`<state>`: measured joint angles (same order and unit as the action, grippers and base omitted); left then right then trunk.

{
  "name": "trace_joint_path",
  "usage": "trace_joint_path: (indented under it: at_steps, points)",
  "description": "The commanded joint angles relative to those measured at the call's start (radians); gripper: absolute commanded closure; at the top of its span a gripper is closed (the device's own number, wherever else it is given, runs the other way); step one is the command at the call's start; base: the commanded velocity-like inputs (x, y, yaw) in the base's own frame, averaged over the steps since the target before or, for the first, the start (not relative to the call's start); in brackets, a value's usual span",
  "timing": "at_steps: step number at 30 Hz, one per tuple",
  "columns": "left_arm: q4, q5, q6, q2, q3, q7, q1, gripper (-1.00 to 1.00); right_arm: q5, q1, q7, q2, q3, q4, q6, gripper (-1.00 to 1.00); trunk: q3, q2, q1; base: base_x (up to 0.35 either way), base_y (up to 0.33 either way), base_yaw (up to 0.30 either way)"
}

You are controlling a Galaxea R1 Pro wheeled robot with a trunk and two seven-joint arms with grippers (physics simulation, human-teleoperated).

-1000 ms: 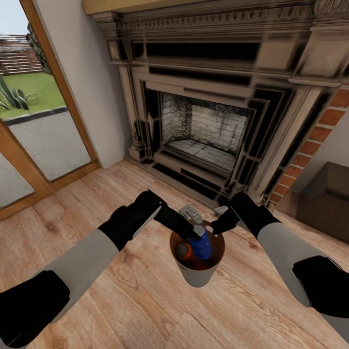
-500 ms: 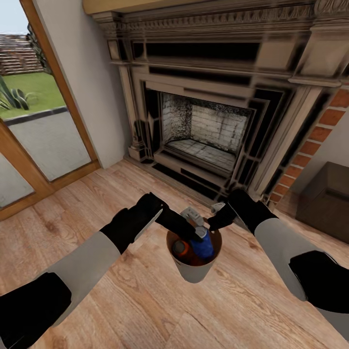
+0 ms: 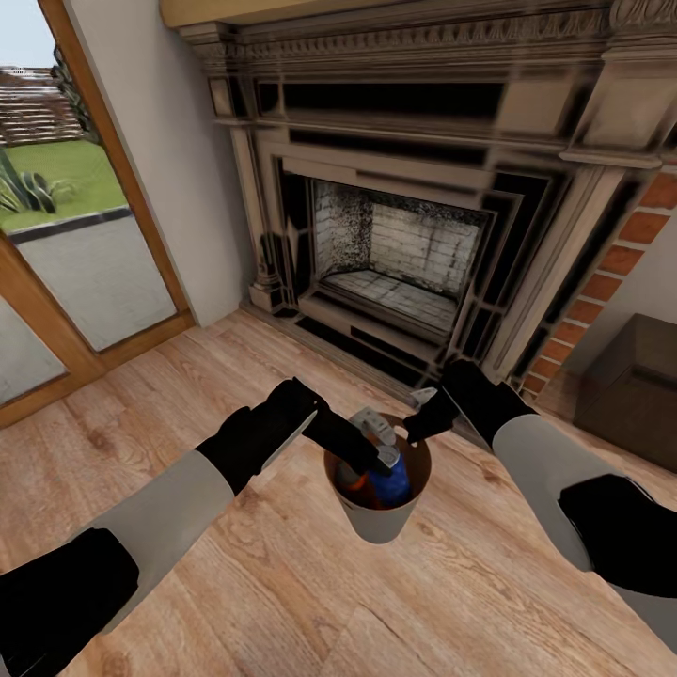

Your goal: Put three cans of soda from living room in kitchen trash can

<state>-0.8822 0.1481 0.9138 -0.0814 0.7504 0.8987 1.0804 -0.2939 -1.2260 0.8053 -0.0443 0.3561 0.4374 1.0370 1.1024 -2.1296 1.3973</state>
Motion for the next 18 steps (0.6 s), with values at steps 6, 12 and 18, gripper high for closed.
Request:
trace_joint_path:
  at_steps: [6,12,18]
  points:
    - [0.009,0.006,-0.024,0.0,0.001,0.0,-0.001,1.0,0.029,-0.005,0.006,0.004,-0.006,-0.005,0.01,1.0,0.0,0.0,0.0,0.0,0.0,0.0]
    - [0.02,0.006,-0.032,-0.001,0.001,0.0,-0.001,1.0,0.03,-0.021,0.006,0.012,-0.006,-0.023,0.01,1.0,0.0,0.0,0.0,0.0,0.0,0.0]
    - [0.024,0.007,-0.035,-0.001,0.001,0.0,-0.001,1.0,0.029,-0.029,0.006,0.015,-0.006,-0.03,0.01,1.0,0.0,0.0,0.0,0.0,0.0,0.0]
